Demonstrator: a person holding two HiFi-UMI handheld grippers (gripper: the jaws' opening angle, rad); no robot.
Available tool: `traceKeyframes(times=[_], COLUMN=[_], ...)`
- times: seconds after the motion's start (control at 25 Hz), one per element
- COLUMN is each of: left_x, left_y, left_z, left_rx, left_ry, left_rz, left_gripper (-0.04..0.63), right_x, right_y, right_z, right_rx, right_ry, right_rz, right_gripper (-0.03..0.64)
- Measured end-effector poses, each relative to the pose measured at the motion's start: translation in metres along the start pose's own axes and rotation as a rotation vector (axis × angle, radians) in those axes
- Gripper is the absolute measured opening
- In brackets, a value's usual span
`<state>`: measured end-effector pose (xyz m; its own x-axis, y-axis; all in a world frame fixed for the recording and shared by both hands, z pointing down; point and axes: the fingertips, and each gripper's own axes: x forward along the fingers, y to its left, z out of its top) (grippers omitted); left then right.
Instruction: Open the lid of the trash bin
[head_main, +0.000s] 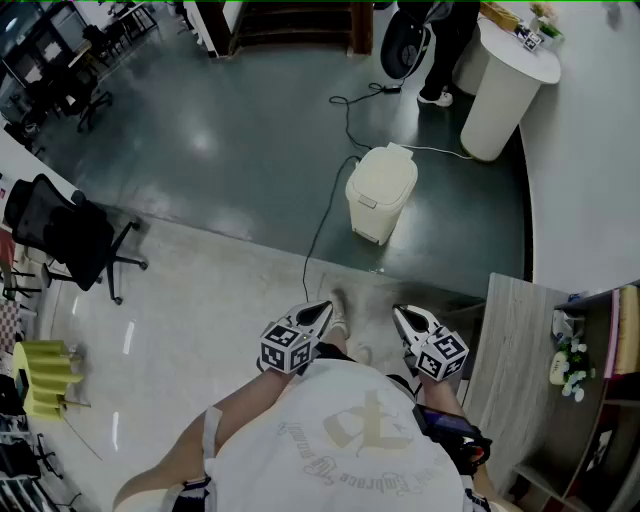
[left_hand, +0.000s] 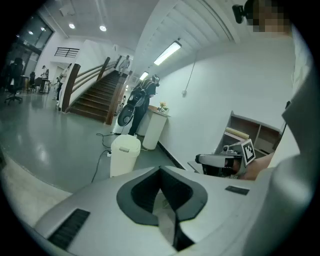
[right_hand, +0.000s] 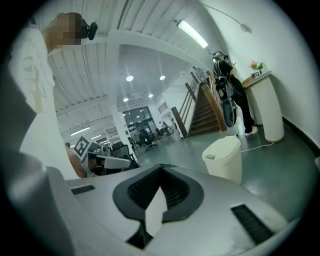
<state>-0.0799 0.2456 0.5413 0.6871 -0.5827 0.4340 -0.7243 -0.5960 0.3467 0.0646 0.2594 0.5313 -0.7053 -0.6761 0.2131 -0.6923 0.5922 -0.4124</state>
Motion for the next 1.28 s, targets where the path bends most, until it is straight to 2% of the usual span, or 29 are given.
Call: traceKeyframes(times=[0.44, 0.8, 1.08, 1.28], left_x=[0.012, 0.010, 0.005, 0.007], left_y=[-0.001, 0.002, 0.006, 0.007], left_z=[0.010, 0.006, 0.005, 0.006], left_rx=[0.022, 0.016, 0.005, -0.001], left_ry=[0.000, 0.007, -0.007, -0.010], left_rz=[-0.002, 0.024, 0.043, 0.045], left_gripper=[0.014, 0.014, 0.014, 0.014], right_x=[0.002, 0.006, 0.011, 0.011], right_y=[-0.005, -0.008, -0.003, -0.006], right_z=[0.019, 0.017, 0.015, 0.017], right_rx=[0.020, 0.015, 0.003, 0.008], right_ry=[-0.046, -0.041, -0.029, -0.017], right_rz=[0.022, 0.021, 0.069, 0.066], right_gripper=[0.005, 0.006, 0.005, 0.003])
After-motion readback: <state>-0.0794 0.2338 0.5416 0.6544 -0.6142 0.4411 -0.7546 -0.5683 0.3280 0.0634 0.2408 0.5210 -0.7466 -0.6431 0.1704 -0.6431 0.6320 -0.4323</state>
